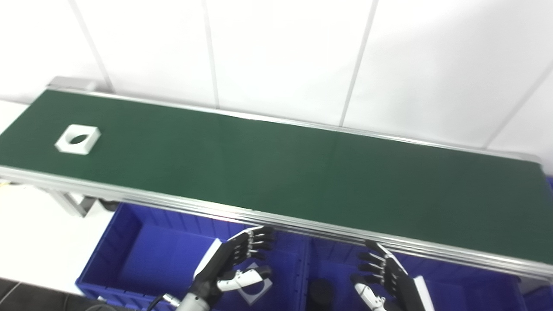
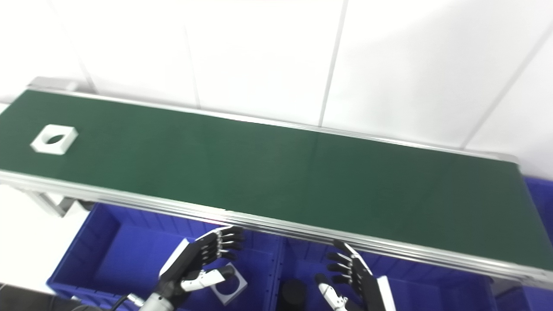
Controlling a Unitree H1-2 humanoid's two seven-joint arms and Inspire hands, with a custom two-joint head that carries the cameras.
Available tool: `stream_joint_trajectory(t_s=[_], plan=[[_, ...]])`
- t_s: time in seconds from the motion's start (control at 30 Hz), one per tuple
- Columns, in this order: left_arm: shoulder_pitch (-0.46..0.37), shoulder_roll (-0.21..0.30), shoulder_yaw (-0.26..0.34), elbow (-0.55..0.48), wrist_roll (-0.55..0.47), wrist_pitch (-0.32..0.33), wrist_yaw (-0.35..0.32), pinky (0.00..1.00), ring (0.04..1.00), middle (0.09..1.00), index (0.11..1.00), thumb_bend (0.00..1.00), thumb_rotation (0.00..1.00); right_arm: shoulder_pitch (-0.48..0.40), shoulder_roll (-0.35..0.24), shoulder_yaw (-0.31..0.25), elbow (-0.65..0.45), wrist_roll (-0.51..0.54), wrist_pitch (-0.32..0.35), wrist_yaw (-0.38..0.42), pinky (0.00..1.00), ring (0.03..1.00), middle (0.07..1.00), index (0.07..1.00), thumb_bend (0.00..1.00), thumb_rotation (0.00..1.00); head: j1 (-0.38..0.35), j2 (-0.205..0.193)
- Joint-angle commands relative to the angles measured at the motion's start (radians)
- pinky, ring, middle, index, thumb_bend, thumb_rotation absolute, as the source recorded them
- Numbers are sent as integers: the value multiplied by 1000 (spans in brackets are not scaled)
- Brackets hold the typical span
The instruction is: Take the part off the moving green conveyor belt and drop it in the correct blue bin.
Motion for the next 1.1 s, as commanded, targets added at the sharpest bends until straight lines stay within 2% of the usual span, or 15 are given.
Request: stream_joint_trajectory(t_s=[0.0, 0.27, 0.53, 0.67, 0.83, 0.93, 1.07], plan=[[-9, -3, -8, 1, 21, -50, 11, 646, 730, 780, 803, 864, 512, -2, 1, -5, -42, 20, -31, 6, 644, 723, 771, 856, 225, 18, 2, -10], [-8, -13, -3, 9, 22, -33, 15, 649, 725, 777, 798, 899, 519, -1, 4, 0, -46, -5, -24, 0, 641, 722, 771, 854, 220, 0, 10, -44], [-17, -15, -2, 36, 28, -47, 17, 636, 718, 775, 790, 918, 512, -4, 3, -1, -32, -2, -45, 0, 637, 724, 770, 858, 212, 0, 15, -73], [-21, -13, -2, 45, 31, -51, 18, 636, 723, 780, 793, 917, 507, -5, 6, -1, -32, 0, -34, 1, 641, 727, 770, 857, 208, 0, 13, -80], [-31, -14, -3, 67, 36, -65, 21, 634, 721, 778, 789, 931, 513, -8, 8, -2, -22, 4, -36, 1, 643, 731, 775, 860, 215, 0, 33, -119], [-43, -18, -1, 96, 25, -94, 18, 618, 712, 775, 780, 923, 484, -10, 11, -5, -12, 14, -34, 2, 657, 736, 779, 868, 220, 0, 54, -141], [-54, -17, 0, 117, 30, -101, 20, 600, 700, 762, 773, 944, 477, -15, 11, -6, -10, 20, -17, 8, 690, 759, 798, 886, 201, 0, 64, -157]])
